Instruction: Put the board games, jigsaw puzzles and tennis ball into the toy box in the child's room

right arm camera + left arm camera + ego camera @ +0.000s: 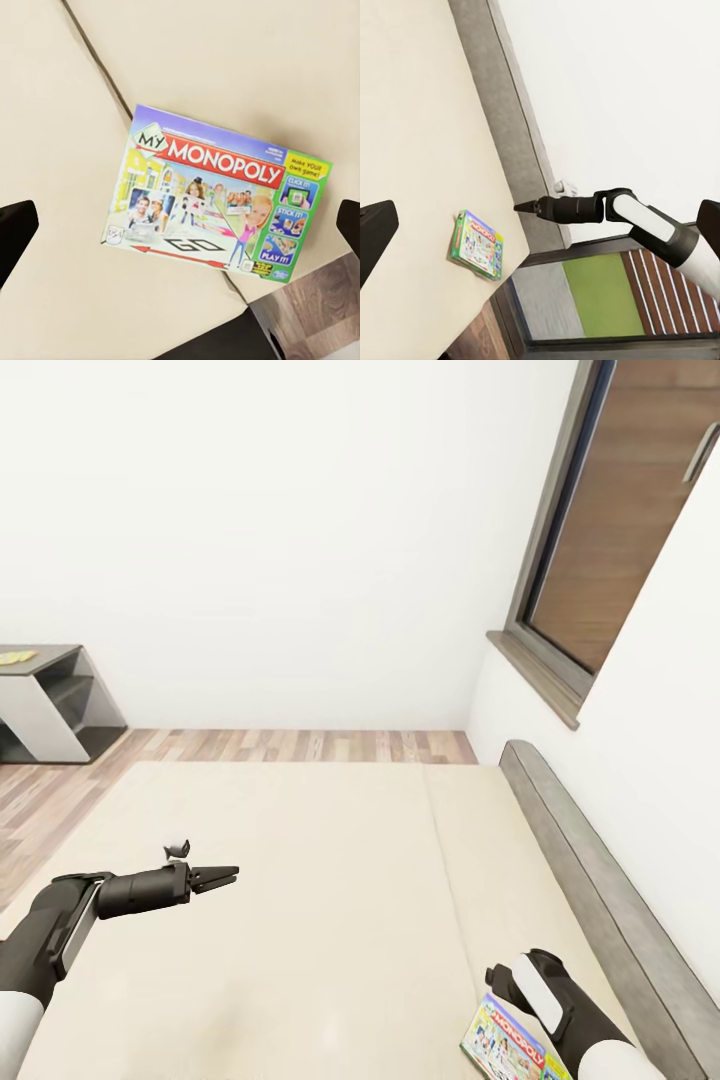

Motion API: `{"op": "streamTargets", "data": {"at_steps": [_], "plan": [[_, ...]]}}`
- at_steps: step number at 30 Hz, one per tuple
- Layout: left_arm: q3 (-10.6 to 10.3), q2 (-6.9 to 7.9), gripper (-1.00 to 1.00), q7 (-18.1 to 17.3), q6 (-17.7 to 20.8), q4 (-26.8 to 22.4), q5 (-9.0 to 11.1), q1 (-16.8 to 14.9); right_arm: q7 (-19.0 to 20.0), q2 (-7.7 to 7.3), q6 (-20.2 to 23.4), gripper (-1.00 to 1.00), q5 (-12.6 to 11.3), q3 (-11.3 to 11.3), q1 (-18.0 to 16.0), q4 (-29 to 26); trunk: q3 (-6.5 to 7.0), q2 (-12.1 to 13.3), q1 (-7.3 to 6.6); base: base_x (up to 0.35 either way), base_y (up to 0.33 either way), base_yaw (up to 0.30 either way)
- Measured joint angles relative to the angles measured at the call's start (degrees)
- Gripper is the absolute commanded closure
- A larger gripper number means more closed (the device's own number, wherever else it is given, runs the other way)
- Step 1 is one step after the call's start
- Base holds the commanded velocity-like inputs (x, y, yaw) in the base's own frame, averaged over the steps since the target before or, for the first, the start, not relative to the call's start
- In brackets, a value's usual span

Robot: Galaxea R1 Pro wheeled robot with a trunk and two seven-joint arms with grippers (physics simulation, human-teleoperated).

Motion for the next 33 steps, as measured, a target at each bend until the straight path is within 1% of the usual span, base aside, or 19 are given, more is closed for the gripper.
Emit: {"op": "streamTargets", "data": {"at_steps": [4, 10, 16, 23, 25, 26, 29, 30, 33], "plan": [[-0.02, 0.00, -1.00, 0.01, 0.00, -0.03, 0.00, -0.02, 0.09, -0.01, -1.41, -1.00, -0.11, -0.06, 0.00, 0.00, -0.38, 0.00, 0.00, 0.000, 0.000, 0.000], [0.00, 0.00, -1.00, -0.03, 0.00, -0.03, 0.00, -0.01, 0.10, -0.16, -2.21, -1.00, -0.23, -0.37, 0.00, 0.07, -0.95, 0.00, 0.00, 0.000, 0.000, 0.000], [0.00, 0.00, -1.00, -0.08, 0.00, 0.00, 0.00, -0.02, 0.09, -1.22, -3.24, -1.00, -0.86, -0.57, 0.00, 0.09, -1.51, 0.00, 0.00, 0.000, 0.000, 0.000], [0.01, 0.00, -1.00, -0.16, 0.00, -0.01, 0.00, -0.03, 0.07, -1.57, -4.16, -1.00, -1.21, -0.92, -0.02, 0.10, -2.18, 0.00, 0.00, 0.000, 0.000, 0.000], [0.01, 0.00, -1.00, -0.16, 0.00, -0.01, 0.00, -0.03, 0.03, -1.63, -4.16, -1.00, -1.60, -1.77, -0.07, 0.10, -2.37, 0.00, 0.00, 0.000, 0.000, 0.000], [0.01, 0.00, -1.00, -0.10, 0.00, -0.01, 0.00, -0.03, 0.05, -1.62, -4.14, -1.00, -1.87, -2.82, -0.11, 0.11, -2.46, -0.01, 0.00, 0.000, 0.000, 0.000], [0.00, 0.00, -1.00, -0.05, 0.00, -0.01, 0.00, -0.02, 0.04, -1.58, -4.03, -1.00, -2.16, -4.66, -0.25, 0.07, -2.75, -0.01, 0.00, 0.000, 0.000, 0.000], [0.01, 0.00, -1.00, -0.03, 0.00, -0.02, 0.00, -0.02, 0.03, -1.57, -3.95, -1.00, -2.29, -5.68, -0.40, 0.08, -2.84, -0.01, 0.00, 0.000, 0.000, 0.000], [-0.03, 0.02, -1.00, -0.01, 0.00, -0.02, 0.00, -0.02, 0.02, -1.56, -3.85, -1.00, -2.42, -6.74, -0.64, 0.09, -3.12, -0.01, 0.00, 0.000, 0.000, 0.000]]}}
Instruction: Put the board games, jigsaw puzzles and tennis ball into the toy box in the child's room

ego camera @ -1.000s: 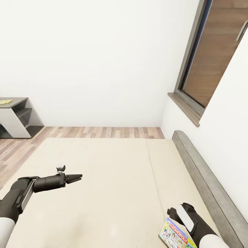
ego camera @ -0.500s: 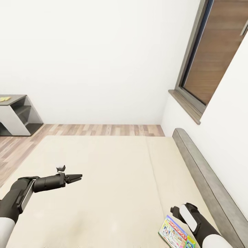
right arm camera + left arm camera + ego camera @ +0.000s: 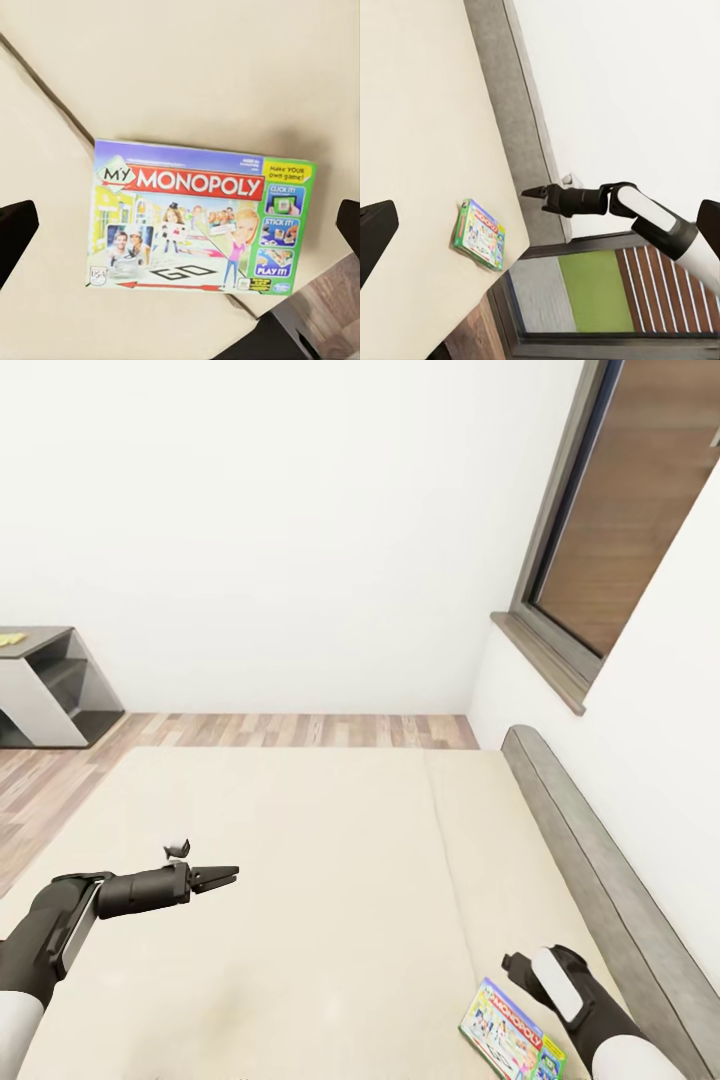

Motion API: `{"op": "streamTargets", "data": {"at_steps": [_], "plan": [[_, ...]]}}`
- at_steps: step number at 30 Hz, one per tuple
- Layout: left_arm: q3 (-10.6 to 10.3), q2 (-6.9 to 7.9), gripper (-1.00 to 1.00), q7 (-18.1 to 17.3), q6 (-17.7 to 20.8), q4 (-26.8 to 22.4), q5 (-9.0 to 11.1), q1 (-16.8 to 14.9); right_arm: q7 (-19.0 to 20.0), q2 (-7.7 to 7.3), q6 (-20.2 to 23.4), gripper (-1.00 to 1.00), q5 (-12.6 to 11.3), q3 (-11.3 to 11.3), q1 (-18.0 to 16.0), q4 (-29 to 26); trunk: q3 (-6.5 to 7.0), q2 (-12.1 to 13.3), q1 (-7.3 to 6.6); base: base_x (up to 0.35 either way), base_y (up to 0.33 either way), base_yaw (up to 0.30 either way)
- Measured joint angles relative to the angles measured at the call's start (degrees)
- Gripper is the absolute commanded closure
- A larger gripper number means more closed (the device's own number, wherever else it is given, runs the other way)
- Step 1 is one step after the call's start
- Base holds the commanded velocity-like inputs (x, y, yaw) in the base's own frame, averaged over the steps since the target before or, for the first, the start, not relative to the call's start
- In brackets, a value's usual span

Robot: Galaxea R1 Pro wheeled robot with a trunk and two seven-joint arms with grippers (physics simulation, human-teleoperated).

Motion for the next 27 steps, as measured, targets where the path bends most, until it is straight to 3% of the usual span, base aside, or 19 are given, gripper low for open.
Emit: {"op": "streamTargets", "data": {"at_steps": [6, 27], "plan": [[-0.03, -0.01, -1.00, 0.01, 0.00, -0.02, 0.00, 0.00, 0.00, 0.05, 0.58, -1.00, -0.10, -0.92, -0.46, 0.00, -0.57, 0.00, 0.00, 0.000, 0.000, 0.000], [-0.04, -0.02, -1.00, 0.02, 0.00, 0.00, 0.00, 0.00, 0.01, -0.05, 2.38, -1.00, -0.03, -1.11, -0.68, 0.01, -2.56, 0.00, 0.00, 0.000, 0.000, 0.000]]}}
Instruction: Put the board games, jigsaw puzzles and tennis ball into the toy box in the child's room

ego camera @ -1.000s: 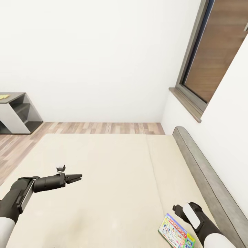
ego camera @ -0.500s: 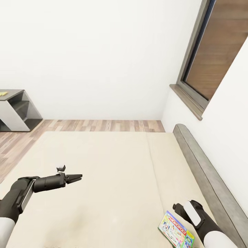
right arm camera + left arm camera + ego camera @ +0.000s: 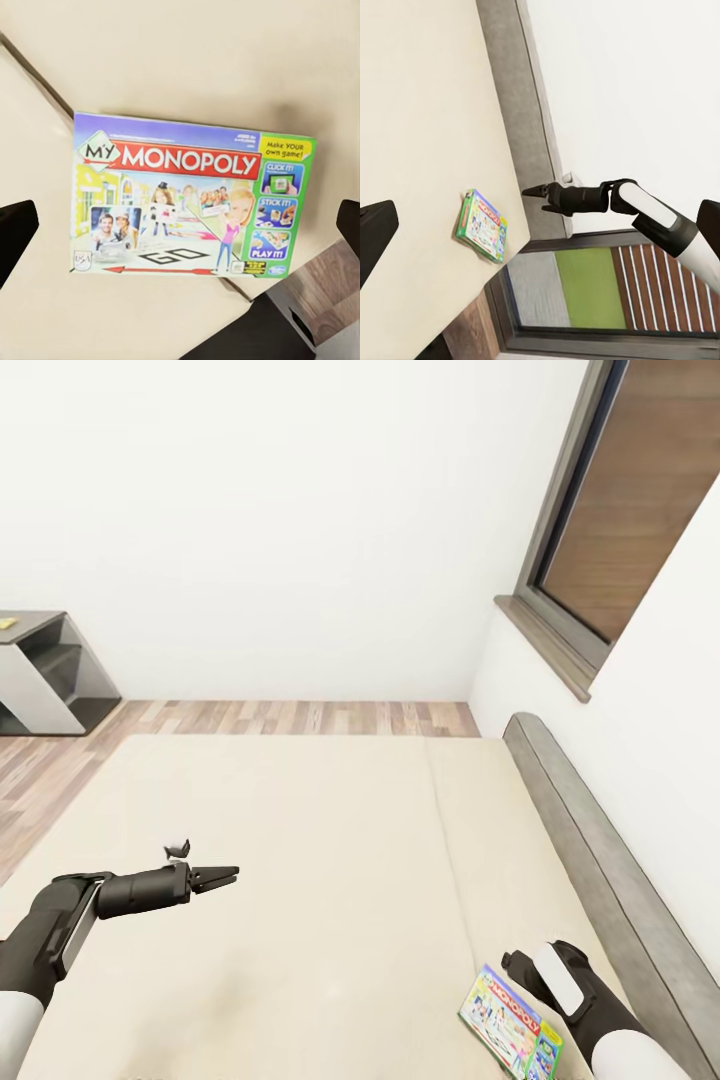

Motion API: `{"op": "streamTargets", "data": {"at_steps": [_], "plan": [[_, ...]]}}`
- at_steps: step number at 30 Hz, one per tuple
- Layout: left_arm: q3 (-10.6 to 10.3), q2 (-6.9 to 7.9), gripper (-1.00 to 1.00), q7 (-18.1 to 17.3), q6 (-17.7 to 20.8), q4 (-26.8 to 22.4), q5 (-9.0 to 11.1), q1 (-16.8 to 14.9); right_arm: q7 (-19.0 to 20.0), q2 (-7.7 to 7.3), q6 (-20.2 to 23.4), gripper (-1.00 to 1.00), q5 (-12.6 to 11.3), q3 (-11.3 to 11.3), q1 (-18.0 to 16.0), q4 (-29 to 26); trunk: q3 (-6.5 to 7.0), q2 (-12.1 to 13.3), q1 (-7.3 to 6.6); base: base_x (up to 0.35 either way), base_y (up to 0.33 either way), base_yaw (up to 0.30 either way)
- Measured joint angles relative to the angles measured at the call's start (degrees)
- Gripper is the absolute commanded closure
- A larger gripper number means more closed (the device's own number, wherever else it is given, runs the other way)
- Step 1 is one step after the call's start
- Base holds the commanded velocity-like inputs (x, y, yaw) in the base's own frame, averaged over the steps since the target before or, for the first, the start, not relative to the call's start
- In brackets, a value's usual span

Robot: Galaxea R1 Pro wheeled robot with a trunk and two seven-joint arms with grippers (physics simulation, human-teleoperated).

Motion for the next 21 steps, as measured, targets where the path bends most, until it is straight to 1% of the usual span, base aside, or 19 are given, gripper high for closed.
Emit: {"op": "streamTargets", "data": {"at_steps": [16, 21], "plan": [[0.00, 0.00, -1.00, 0.00, 0.00, -0.02, 0.00, 0.02, 0.06, -0.10, -0.34, -1.00, 0.01, 0.00, 0.00, 0.00, -1.52, 0.00, 0.00, 0.000, 0.000, 0.000], [0.00, 0.00, -1.00, 0.02, 0.00, -0.04, 0.00, 0.00, 0.10, -0.12, -0.55, -1.00, -0.05, -0.32, 0.01, 0.00, -1.99, 0.00, 0.00, 0.000, 0.000, 0.000]]}}
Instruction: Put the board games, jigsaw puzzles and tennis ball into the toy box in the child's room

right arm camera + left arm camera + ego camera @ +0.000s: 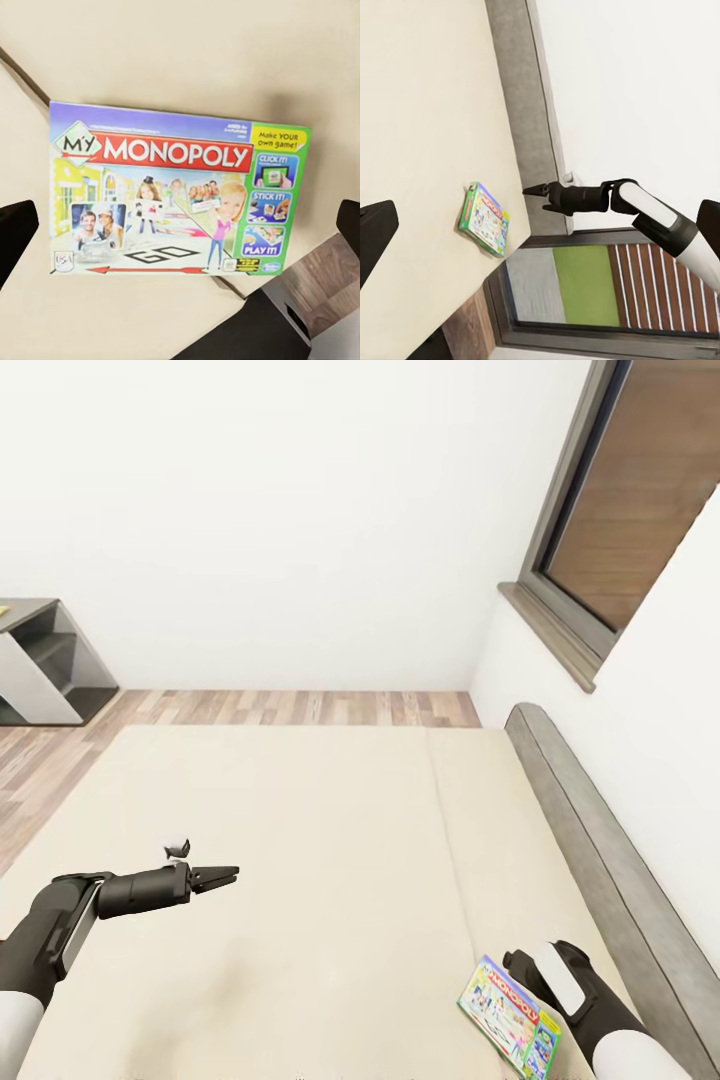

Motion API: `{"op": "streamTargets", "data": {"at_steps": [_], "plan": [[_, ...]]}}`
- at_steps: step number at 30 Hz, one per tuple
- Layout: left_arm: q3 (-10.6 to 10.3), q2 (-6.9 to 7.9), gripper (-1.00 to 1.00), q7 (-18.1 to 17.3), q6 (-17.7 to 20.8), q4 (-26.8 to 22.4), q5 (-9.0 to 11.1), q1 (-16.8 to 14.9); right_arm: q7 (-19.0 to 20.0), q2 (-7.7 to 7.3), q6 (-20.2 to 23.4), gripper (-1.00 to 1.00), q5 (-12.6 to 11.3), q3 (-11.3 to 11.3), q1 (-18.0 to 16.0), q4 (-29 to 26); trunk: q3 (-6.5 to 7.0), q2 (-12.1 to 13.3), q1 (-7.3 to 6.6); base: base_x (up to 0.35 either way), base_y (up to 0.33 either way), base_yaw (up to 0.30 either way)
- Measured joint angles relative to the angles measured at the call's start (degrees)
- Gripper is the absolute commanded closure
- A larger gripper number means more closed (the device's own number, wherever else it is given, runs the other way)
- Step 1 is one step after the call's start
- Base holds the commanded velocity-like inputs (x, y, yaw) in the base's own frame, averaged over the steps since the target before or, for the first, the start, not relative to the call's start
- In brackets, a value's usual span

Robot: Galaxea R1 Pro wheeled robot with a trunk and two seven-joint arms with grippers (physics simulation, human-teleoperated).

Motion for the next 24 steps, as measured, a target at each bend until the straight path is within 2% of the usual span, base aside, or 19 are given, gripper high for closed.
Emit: {"op": "streamTargets", "data": {"at_steps": [5, 10, 15, 24], "plan": [[0.00, 0.00, -1.00, 0.05, 0.00, 0.01, 0.00, 0.02, 0.37, -0.03, -0.05, -1.00, -0.01, -2.12, 0.03, 0.00, -0.47, 0.00, 0.00, 0.000, 0.000, 0.000], [0.00, 0.00, -1.00, 0.07, 0.00, 0.01, 0.00, -0.01, 4.18, -0.52, -0.02, -1.00, 0.13, -5.01, 0.31, 0.00, -0.95, 0.00, 0.00, 0.000, 0.000, 0.000], [0.01, -0.12, -1.00, 0.07, 0.00, 0.00, 0.00, 0.00, 6.75, -1.34, -0.08, -1.00, 0.16, -5.63, 0.47, 0.00, -1.42, 0.00, 0.00, 0.000, 0.000, 0.000], [0.03, -0.17, -1.00, 0.07, 0.00, 0.00, 0.00, -0.02, 7.42, -1.65, -0.16, -1.00, 0.23, -5.79, 0.51, 0.00, -2.27, 0.00, 0.00, 0.000, 0.000, 0.000]]}}
